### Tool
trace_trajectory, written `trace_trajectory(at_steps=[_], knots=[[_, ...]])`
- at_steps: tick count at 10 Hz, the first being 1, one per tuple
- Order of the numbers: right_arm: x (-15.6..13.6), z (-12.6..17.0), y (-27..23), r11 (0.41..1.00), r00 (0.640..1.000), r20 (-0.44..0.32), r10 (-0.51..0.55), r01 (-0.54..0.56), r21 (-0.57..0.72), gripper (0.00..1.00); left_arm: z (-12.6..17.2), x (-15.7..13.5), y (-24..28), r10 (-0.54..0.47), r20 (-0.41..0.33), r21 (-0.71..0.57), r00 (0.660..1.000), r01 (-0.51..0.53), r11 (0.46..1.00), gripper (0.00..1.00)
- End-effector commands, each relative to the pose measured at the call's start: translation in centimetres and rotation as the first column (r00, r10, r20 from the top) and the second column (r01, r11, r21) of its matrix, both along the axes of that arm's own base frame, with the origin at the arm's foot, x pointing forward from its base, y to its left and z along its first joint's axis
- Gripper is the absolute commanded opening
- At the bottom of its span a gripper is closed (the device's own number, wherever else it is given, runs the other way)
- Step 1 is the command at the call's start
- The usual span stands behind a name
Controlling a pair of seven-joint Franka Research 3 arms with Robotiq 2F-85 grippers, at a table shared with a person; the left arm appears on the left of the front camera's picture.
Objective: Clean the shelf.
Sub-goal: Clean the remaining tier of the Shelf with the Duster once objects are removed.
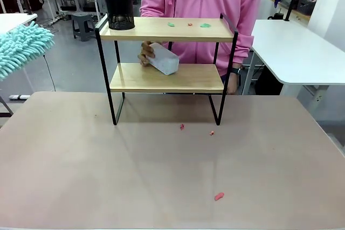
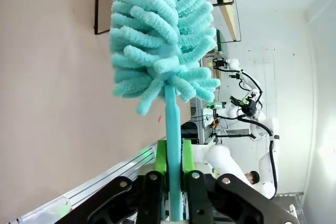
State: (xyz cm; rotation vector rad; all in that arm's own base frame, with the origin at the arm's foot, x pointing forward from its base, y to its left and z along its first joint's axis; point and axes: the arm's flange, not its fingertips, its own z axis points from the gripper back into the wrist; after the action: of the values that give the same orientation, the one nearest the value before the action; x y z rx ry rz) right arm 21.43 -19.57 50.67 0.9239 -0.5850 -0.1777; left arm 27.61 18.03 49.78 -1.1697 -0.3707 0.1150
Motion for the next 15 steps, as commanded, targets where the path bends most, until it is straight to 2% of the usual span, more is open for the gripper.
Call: trace_trajectory(at_steps=[1,11,12,13,15], knots=[[0.2,0.2,0.0,1.000,0.999,0.033,0.005,-0.006,0.006,1.00,-0.5,-0.1,-0.1,-0.007,0.015,-0.001,1.000,0.007,1.000,0.12],[0.2,0.2,0.0,1.000,0.999,0.033,0.005,-0.006,0.006,1.00,-0.5,-0.1,-0.1,-0.007,0.015,-0.001,1.000,0.007,1.000,0.12],[0.2,0.2,0.0,1.000,0.999,0.033,0.005,-0.006,0.006,1.00,-0.4,0.1,-0.1,-0.003,-0.005,-0.004,1.000,0.003,1.000,0.12],[0.2,0.2,0.0,1.000,0.999,0.033,0.005,-0.006,0.006,1.00,2.4,0.1,-1.7,0.012,0.014,0.016,1.000,-0.012,1.000,0.12],[0.2,0.2,0.0,1.000,0.999,0.033,0.005,-0.006,0.006,1.00,10.6,0.8,-5.5,0.062,0.091,0.067,0.994,-0.069,0.995,0.12]])
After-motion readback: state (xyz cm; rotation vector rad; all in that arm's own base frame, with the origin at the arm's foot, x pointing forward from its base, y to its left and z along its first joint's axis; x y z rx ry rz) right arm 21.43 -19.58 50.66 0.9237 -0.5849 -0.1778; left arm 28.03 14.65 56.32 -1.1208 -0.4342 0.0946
